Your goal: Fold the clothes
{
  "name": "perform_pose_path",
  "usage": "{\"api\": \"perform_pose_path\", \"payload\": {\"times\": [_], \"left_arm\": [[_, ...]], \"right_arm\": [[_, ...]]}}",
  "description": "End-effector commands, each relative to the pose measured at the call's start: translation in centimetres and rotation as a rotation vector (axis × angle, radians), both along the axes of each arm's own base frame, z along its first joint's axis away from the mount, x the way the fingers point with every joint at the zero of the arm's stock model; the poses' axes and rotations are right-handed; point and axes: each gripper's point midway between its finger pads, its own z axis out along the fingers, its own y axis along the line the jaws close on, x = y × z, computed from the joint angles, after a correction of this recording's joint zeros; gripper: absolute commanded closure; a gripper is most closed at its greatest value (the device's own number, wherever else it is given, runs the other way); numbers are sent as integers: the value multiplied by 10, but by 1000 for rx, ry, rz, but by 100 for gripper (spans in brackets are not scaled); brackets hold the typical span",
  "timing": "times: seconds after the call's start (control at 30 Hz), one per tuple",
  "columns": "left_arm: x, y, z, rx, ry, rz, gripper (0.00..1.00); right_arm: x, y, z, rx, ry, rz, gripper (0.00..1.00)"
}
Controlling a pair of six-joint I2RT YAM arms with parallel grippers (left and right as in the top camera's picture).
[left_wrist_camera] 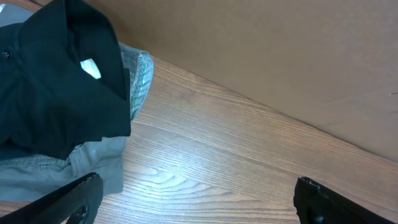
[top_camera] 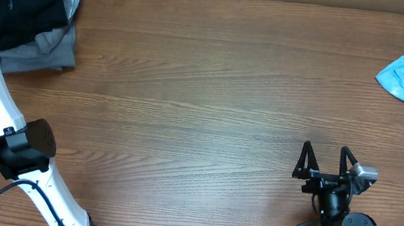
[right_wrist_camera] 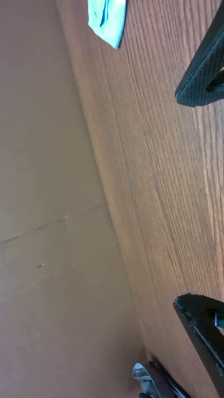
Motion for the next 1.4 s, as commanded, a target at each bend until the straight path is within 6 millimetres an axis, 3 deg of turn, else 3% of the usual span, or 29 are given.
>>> {"api": "perform_pose_path", "payload": {"times": [0.0,0.7,0.87,1.0,1.17,1.27,1.37], "left_arm": [[1,-2,1,-12,-5,-3,0],[1,-5,-6,3,21,1,0],[-20,-32,-32,-14,121,-31,0],[-31,-44,-52,74,133,-18,0],[-53,-87,-63,332,2,-185,0],[-81,-119,-74,479,-81,-318,0],[-104,-127,-77,505,-145,-336,0]], "right_arm": [[0,3,-2,1,-4,13,0],[0,3,-2,1,-4,13,0],[0,3,-2,1,-4,13,0],[0,3,-2,1,-4,13,0],[0,3,-2,1,-3,13,0],[0,3,-2,1,-3,13,0],[0,3,-2,1,-4,13,0]]}}
